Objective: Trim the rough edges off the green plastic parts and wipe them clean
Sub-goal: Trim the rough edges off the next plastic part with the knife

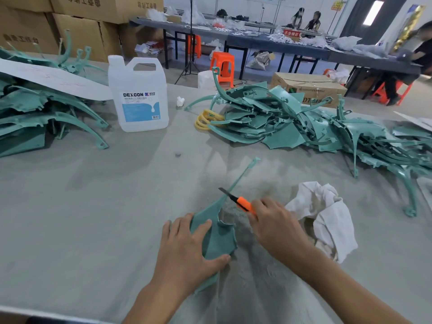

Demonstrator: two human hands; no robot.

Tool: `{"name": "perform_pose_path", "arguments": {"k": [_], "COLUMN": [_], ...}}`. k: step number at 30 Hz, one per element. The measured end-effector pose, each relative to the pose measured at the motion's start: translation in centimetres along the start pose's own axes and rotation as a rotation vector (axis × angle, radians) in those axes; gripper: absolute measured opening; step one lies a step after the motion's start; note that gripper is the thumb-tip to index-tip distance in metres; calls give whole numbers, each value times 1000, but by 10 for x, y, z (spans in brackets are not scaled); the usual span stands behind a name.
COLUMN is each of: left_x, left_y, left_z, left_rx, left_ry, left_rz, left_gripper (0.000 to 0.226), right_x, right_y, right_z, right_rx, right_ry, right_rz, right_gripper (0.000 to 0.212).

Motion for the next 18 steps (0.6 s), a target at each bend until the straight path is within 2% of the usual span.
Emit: {"name": "perform_pose_path", "arguments": {"k": [6, 8, 13, 15, 18], "left_x": [0, 0, 0, 0, 2], "left_y": [-2, -2, -3, -3, -3], "left_z": [-1, 0, 1, 0, -1], "left_rx": [-1, -12, -5, -8, -10], "left_ry": [-17, -16, 4, -4, -19], "left_rz": [-17, -15, -4, -1, -10], "left_gripper": [103, 103, 101, 101, 102], "right_x": [-39, -38, -3, -6, -29], "right_y": [26, 22, -8, -2, 16], "right_z": [30, 20, -16, -5, 26], "right_rx": [170, 132, -63, -19, 128], "right_ry": [-152, -122, 35, 50, -25], "right_rz": [138, 139, -123, -88, 51], "right_gripper": [24, 23, 21, 23, 26]}}
Point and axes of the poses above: each hand's wrist, its own y-axis towards the middle knuckle, its own x-axis out of the palm, z = x × y, the point moved 1 cm from there along y, towards the middle knuckle, and after that the axes turned 4 degrees about -z, right-handed, at the moved point
